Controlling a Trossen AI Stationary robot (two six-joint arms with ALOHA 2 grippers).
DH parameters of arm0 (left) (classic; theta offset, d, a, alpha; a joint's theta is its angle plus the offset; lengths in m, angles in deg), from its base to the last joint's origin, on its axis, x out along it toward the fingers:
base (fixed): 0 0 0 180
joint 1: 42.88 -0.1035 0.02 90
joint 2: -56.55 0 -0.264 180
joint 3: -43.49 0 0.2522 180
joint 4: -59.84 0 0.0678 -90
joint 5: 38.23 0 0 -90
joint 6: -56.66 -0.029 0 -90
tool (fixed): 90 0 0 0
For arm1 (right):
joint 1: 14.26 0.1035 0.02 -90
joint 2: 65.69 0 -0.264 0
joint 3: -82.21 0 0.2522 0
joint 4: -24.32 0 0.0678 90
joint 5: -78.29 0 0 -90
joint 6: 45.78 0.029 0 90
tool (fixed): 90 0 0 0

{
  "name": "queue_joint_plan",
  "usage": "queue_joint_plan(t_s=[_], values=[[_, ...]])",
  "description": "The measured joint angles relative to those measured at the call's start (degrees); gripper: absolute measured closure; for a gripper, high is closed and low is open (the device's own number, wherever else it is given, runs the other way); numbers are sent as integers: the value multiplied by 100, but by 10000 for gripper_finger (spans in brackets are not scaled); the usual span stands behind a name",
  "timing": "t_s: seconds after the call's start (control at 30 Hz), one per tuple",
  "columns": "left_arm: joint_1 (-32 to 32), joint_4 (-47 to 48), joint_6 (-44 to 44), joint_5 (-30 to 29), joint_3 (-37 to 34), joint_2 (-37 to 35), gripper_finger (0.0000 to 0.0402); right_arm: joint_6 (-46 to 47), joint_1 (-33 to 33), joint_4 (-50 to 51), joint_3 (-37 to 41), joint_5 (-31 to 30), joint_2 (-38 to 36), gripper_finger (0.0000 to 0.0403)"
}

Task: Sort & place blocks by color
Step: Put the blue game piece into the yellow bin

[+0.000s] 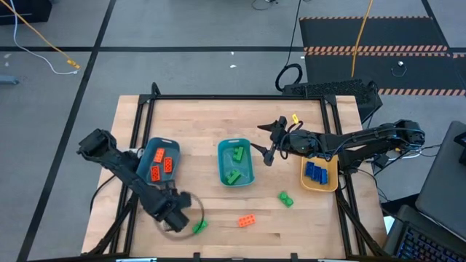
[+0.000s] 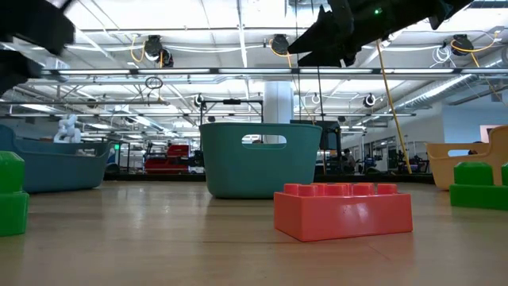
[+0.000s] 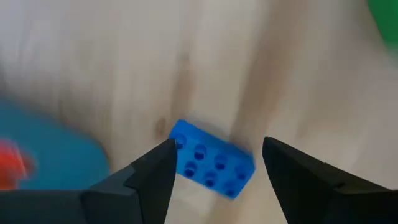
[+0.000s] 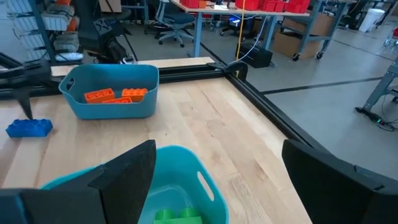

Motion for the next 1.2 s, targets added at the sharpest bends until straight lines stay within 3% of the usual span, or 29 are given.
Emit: queue_joint_plan(t_s=[0.1, 0.17, 0.53, 0.67, 0.87, 1.07, 1.2], values=[[-155, -7, 2084, 31, 0, 0, 163, 154, 1, 0, -1, 0, 0, 62], [-204, 7, 2956, 141, 2, 0, 163, 277, 18, 0, 0, 3, 0, 62], [277, 120, 4847, 107, -329, 0, 163, 376, 278, 14, -2, 144, -165, 62], [339, 44, 5126, 109, -698, 0, 163, 368, 275, 9, -1, 142, -261, 62], [321, -1101, 5060, 107, -1384, -42, 163, 374, 278, 24, 0, 138, -314, 62], [286, -918, 4516, 146, -1307, -73, 167, 374, 275, 63, -1, 134, -313, 62], [140, -923, 3621, 41, -1056, -160, 209, 374, 275, 23, -1, 130, -313, 62]])
